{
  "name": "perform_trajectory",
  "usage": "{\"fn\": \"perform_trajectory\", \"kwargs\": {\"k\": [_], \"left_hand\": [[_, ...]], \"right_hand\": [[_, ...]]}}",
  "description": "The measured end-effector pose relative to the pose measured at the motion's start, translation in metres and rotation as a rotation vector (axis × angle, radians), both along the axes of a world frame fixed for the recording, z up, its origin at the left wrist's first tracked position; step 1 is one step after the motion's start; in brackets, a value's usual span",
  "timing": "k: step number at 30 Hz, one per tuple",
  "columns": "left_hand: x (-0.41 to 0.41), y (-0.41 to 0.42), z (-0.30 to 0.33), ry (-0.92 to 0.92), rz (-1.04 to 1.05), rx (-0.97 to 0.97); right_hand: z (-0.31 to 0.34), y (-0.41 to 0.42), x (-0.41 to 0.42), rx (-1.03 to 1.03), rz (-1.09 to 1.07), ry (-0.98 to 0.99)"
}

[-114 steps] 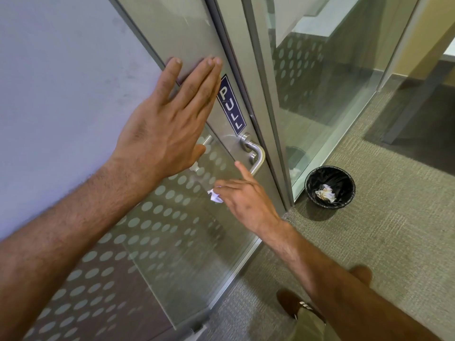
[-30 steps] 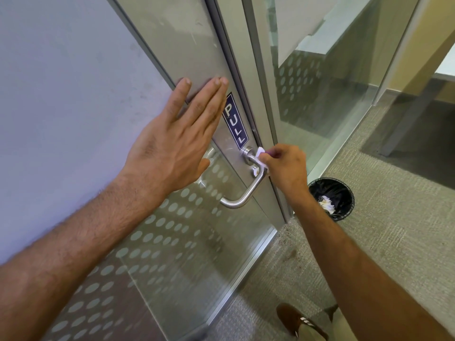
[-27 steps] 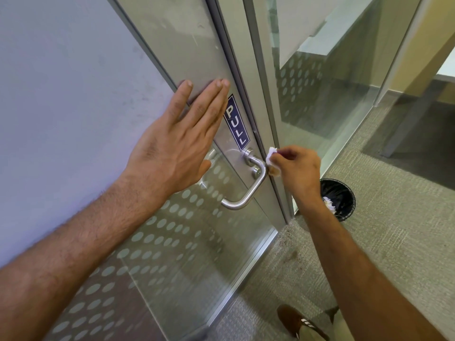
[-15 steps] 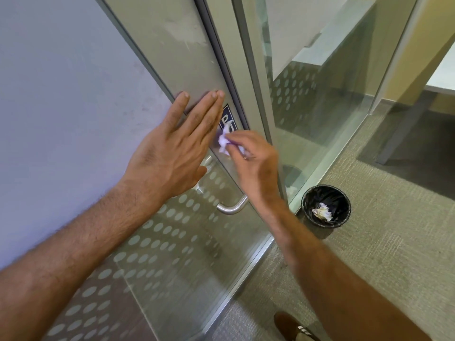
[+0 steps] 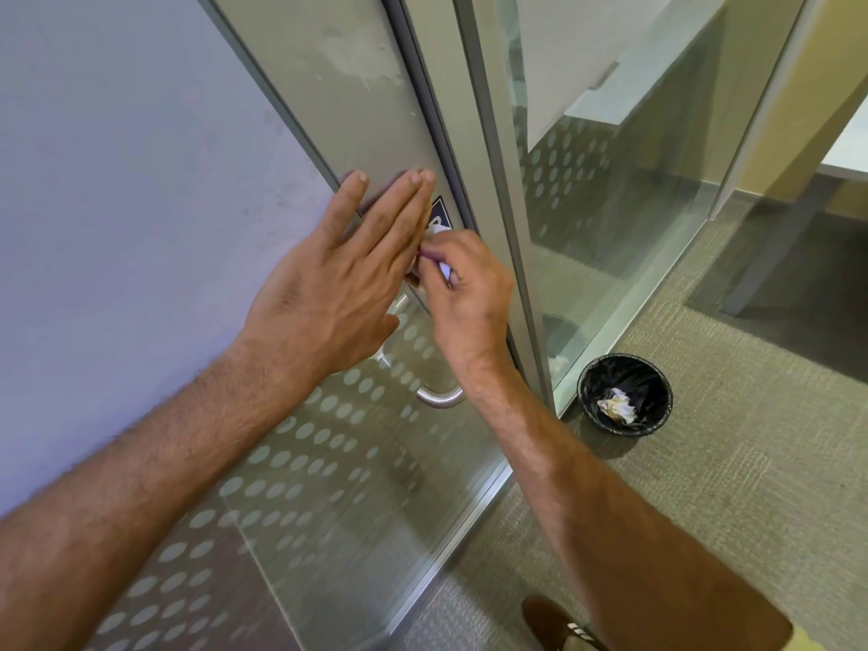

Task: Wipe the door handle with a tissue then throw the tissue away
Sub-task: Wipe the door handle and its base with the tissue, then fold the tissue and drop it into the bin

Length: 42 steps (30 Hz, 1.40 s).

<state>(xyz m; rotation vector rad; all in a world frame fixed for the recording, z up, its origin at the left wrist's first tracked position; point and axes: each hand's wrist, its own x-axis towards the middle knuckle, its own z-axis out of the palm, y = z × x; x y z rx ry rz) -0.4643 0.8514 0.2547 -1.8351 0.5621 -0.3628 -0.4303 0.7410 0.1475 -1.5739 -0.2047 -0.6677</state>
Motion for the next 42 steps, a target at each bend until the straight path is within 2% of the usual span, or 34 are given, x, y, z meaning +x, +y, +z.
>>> {"fn": "perform_trajectory", "kwargs": {"k": [2,5,10,13,15,17,20,24,26,30,34,39,42], "left_hand": [[0.0,0.001,-0.001,-0.009,-0.005,0.011],[0.0,0.001,0.0,-0.005,-0.012,0.019],[-0.003,-0.001,0.004,0.014,0.029,0.01],[-0.006,-0.004,0.009,0.07,0.038,-0.095],[-0.01,-0.007,0.011,0.145,0.053,-0.261],[-0.023,-0.014,0.008,0.249,0.084,-0.544],[-0.057,-0.028,-0.005,0.397,0.2,-1.069],[-0.092,-0.044,-0.03,0.496,0.555,-1.871],[-0.1,-0.051,-0.042,0.562,0.67,-2.174],[-0.104,-0.067,-0.056,0.6,0.669,-2.357],[-0.101,-0.082,-0.066,0.603,0.619,-2.523],[-0.091,-0.104,-0.078,0.504,0.65,-2.625],[-0.084,-0.124,-0.083,0.442,0.601,-2.697]], "right_hand": [[-0.017,-0.004,-0.009,-0.022,0.033,0.093],[-0.039,-0.02,-0.016,-0.083,0.167,0.341],[-0.019,-0.044,-0.01,0.245,0.312,0.49],[-0.006,-0.061,-0.019,0.39,0.417,0.578],[-0.001,-0.072,-0.027,0.473,0.477,0.66],[0.0,-0.081,-0.034,0.454,0.531,0.722],[0.007,-0.093,-0.048,0.452,0.627,0.789],[0.017,-0.109,-0.066,0.468,0.739,0.843],[0.019,-0.115,-0.073,0.453,0.731,0.872],[0.018,-0.127,-0.082,0.356,0.711,0.896],[0.015,-0.143,-0.087,0.354,0.735,0.912],[0.006,-0.171,-0.078,0.355,0.798,0.91],[-0.001,-0.193,-0.065,0.374,0.843,0.958]]}}
